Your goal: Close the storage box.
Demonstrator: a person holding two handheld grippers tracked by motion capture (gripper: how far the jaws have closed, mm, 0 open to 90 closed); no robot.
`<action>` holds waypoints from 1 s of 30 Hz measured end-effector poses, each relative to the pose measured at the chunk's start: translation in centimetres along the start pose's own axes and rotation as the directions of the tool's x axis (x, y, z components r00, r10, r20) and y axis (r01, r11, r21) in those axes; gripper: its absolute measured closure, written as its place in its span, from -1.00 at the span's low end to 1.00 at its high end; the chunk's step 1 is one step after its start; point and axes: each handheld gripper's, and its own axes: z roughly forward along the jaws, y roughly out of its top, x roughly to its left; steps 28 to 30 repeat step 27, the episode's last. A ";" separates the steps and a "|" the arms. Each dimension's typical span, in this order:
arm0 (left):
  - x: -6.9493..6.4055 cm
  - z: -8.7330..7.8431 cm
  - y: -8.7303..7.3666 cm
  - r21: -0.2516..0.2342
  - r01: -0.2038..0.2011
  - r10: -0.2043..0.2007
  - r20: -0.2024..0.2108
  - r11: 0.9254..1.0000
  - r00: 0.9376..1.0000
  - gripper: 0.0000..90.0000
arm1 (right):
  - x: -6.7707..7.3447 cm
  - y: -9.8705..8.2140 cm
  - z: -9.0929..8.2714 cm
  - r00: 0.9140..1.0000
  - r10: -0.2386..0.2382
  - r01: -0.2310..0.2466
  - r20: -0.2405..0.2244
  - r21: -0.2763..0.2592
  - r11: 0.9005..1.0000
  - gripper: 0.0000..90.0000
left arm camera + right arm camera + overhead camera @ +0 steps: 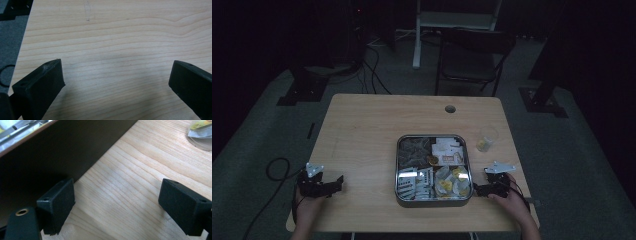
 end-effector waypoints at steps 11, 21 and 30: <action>-0.4 0.8 0.1 0.066 -0.084 0.079 0.069 0.994 0.994 -0.99 | 0.0 0.0 0.0 1.000 0.000 0.000 0.000 0.000 1.000 -0.71; -0.5 0.8 0.2 0.067 -0.094 0.088 0.085 0.993 0.992 -0.99 | 0.0 0.0 0.0 1.000 0.000 0.000 0.000 0.000 1.000 -0.71; -0.5 0.8 0.2 0.066 -0.093 0.087 0.085 0.993 0.993 -0.99 | 0.0 0.0 0.0 1.000 0.001 -0.001 0.000 0.000 1.000 -0.71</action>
